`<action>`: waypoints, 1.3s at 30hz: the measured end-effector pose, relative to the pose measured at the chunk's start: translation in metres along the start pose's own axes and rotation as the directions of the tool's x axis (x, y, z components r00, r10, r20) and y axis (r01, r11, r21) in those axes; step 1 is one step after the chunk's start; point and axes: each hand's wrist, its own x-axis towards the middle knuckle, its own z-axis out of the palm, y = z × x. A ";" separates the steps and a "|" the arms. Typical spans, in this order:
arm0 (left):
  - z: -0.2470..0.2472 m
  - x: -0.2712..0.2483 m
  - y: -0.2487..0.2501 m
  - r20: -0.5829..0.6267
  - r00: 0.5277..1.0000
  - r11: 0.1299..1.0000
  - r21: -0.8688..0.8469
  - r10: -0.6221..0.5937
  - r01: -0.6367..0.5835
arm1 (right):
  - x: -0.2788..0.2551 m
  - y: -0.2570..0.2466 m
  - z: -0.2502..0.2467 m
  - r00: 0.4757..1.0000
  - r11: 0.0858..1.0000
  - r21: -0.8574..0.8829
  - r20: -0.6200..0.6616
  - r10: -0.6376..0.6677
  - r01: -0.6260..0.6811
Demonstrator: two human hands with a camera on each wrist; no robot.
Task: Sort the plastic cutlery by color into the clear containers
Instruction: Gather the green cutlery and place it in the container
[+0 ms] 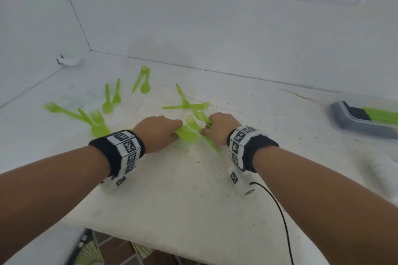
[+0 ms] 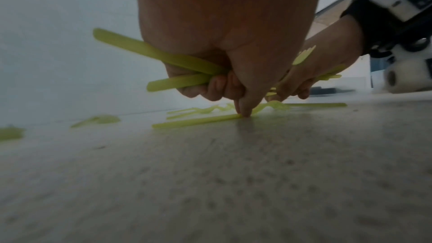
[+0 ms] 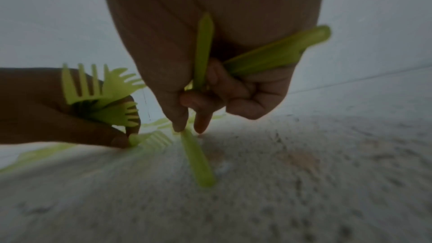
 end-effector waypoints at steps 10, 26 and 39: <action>-0.011 -0.011 -0.035 -0.025 0.996 0.995 -0.063 -0.083 0.081 | -0.009 0.002 -0.001 0.997 0.997 -0.037 0.041 0.068 -0.067; -0.038 0.048 0.091 0.113 0.977 0.133 -0.981 -0.183 0.138 | -0.048 0.033 -0.033 0.927 0.372 0.928 -0.162 0.339 0.026; -0.044 0.072 0.211 0.057 0.995 0.151 -0.988 0.087 0.043 | -0.105 0.112 -0.054 0.825 0.126 0.988 -0.146 0.546 0.091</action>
